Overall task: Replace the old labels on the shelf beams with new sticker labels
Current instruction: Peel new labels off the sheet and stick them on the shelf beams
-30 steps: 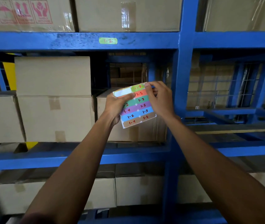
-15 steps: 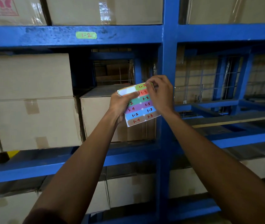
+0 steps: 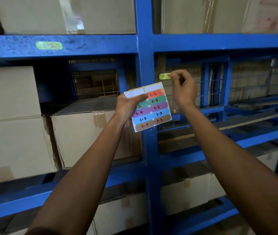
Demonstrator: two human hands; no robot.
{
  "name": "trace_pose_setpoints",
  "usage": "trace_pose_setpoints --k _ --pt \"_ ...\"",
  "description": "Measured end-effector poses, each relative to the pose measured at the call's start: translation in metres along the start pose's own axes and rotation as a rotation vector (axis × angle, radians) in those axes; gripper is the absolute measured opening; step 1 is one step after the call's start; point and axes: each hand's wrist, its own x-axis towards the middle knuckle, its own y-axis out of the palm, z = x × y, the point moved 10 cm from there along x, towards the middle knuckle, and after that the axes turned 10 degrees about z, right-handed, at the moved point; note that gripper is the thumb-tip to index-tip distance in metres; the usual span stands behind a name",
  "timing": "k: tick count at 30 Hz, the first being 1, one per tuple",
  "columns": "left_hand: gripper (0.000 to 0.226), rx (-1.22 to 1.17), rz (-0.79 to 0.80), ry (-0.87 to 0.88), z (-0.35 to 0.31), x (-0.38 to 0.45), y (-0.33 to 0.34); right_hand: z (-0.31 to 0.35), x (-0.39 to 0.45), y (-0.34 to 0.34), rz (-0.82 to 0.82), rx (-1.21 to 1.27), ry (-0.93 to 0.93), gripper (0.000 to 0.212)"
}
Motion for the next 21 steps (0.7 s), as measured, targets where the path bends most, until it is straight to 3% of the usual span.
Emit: trace_pose_setpoints --k 8,12,21 --pt "0.039 0.004 0.019 0.047 0.002 0.053 0.106 -0.038 0.069 -0.095 -0.07 0.092 -0.03 0.019" --pt "0.027 -0.01 0.021 0.087 0.009 0.081 0.167 -0.056 0.106 -0.141 -0.104 0.069 -0.057 0.012" --pt "0.03 -0.025 0.042 0.085 0.018 0.128 0.234 -0.079 0.167 -0.177 -0.093 0.017 -0.02 0.008"
